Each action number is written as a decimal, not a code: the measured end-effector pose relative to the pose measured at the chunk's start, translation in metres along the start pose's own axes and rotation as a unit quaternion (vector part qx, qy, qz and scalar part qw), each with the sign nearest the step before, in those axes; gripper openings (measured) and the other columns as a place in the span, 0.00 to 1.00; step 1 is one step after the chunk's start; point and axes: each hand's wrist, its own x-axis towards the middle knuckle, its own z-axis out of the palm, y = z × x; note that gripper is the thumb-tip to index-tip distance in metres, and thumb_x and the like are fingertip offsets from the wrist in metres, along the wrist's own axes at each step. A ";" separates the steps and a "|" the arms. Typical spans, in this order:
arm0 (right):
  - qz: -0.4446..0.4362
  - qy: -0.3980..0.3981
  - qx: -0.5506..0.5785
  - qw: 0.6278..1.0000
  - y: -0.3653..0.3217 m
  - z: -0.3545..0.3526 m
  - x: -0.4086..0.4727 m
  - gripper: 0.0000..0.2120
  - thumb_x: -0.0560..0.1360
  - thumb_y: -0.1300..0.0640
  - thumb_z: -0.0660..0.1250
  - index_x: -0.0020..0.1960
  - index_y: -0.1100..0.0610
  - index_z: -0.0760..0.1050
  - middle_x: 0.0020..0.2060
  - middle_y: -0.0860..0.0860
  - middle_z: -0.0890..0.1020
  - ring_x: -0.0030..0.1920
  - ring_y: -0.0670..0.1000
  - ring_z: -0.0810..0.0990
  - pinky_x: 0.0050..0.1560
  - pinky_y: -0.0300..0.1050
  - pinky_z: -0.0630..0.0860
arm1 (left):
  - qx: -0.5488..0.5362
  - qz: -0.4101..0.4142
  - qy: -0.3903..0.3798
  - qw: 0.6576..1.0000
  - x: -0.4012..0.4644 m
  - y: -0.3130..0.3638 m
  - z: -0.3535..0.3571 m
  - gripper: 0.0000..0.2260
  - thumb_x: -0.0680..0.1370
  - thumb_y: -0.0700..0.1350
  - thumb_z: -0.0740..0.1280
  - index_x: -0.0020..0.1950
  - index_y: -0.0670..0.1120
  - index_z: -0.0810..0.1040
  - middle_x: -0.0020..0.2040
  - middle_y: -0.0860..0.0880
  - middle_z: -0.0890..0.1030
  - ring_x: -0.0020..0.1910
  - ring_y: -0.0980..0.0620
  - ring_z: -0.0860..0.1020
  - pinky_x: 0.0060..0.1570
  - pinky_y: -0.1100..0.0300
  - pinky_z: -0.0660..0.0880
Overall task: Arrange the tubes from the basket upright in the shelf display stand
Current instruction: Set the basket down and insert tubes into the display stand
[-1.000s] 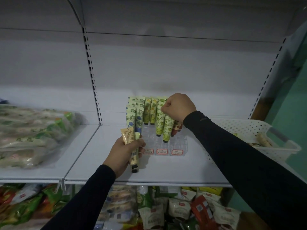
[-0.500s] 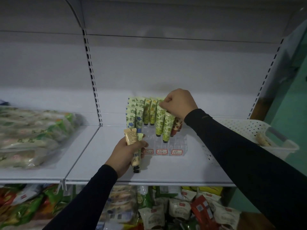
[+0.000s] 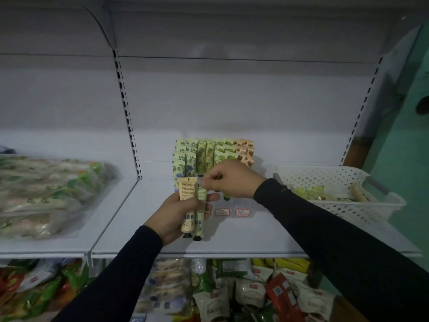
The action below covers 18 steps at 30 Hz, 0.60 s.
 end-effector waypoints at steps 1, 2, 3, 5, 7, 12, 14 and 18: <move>0.003 0.008 0.004 1.000 0.000 -0.002 -0.002 0.15 0.78 0.48 0.67 0.44 0.58 0.83 0.40 0.39 0.84 0.33 0.53 0.79 0.35 0.46 0.78 | -0.002 -0.001 0.001 1.000 0.000 0.000 0.001 0.24 0.68 0.36 0.66 0.64 0.41 0.75 0.56 0.40 0.83 0.47 0.46 0.82 0.51 0.52 0.79; 0.008 0.018 0.011 1.000 0.001 -0.004 -0.003 0.15 0.78 0.48 0.67 0.45 0.58 0.83 0.38 0.41 0.83 0.35 0.54 0.80 0.37 0.46 0.79 | -0.005 -0.003 0.002 1.000 0.000 0.000 0.002 0.24 0.68 0.36 0.66 0.64 0.41 0.75 0.57 0.39 0.83 0.50 0.44 0.82 0.55 0.49 0.77; 0.015 0.032 0.024 0.999 0.001 -0.007 -0.005 0.14 0.78 0.49 0.67 0.45 0.58 0.84 0.37 0.43 0.83 0.37 0.52 0.82 0.38 0.45 0.79 | -0.008 -0.004 0.005 1.000 -0.001 0.001 0.002 0.24 0.68 0.37 0.66 0.65 0.41 0.75 0.57 0.39 0.83 0.53 0.41 0.82 0.59 0.46 0.76; 0.039 0.068 0.063 0.995 0.001 -0.014 -0.007 0.14 0.77 0.51 0.68 0.44 0.62 0.83 0.33 0.45 0.83 0.37 0.51 0.84 0.40 0.44 0.81 | -0.012 -0.007 0.015 1.000 -0.002 0.001 0.003 0.21 0.71 0.36 0.67 0.64 0.40 0.75 0.57 0.37 0.83 0.54 0.38 0.81 0.60 0.43 0.74; 0.064 0.111 0.087 0.988 0.002 -0.020 -0.008 0.14 0.76 0.55 0.67 0.42 0.68 0.80 0.28 0.46 0.82 0.35 0.55 0.83 0.38 0.46 0.81 | -0.029 -0.003 0.032 0.999 -0.001 0.000 0.004 0.14 0.76 0.34 0.66 0.61 0.40 0.76 0.55 0.37 0.83 0.49 0.41 0.82 0.53 0.48 0.79; 0.085 0.138 0.152 0.975 -0.003 -0.025 -0.012 0.07 0.76 0.57 0.66 0.49 0.57 0.82 0.30 0.49 0.81 0.30 0.46 0.79 0.25 0.37 0.74 | -0.087 -0.004 0.073 0.994 0.001 0.001 0.007 0.09 0.78 0.36 0.65 0.58 0.41 0.76 0.43 0.41 0.81 0.36 0.47 0.80 0.32 0.60 0.79; 0.065 0.102 0.168 0.978 -0.004 -0.028 -0.013 0.11 0.78 0.53 0.67 0.50 0.60 0.82 0.33 0.51 0.80 0.33 0.49 0.78 0.27 0.32 0.71 | -0.113 -0.016 0.063 0.991 0.000 0.002 0.006 0.11 0.76 0.40 0.66 0.58 0.41 0.74 0.41 0.41 0.82 0.34 0.48 0.79 0.30 0.61 0.77; 0.036 0.044 0.148 0.987 -0.005 -0.037 -0.014 0.12 0.79 0.48 0.66 0.55 0.53 0.83 0.43 0.45 0.79 0.38 0.47 0.77 0.40 0.42 0.76 | -0.144 -0.050 0.042 0.987 -0.001 0.001 0.001 0.16 0.74 0.45 0.66 0.60 0.40 0.74 0.42 0.41 0.82 0.32 0.51 0.78 0.28 0.62 0.76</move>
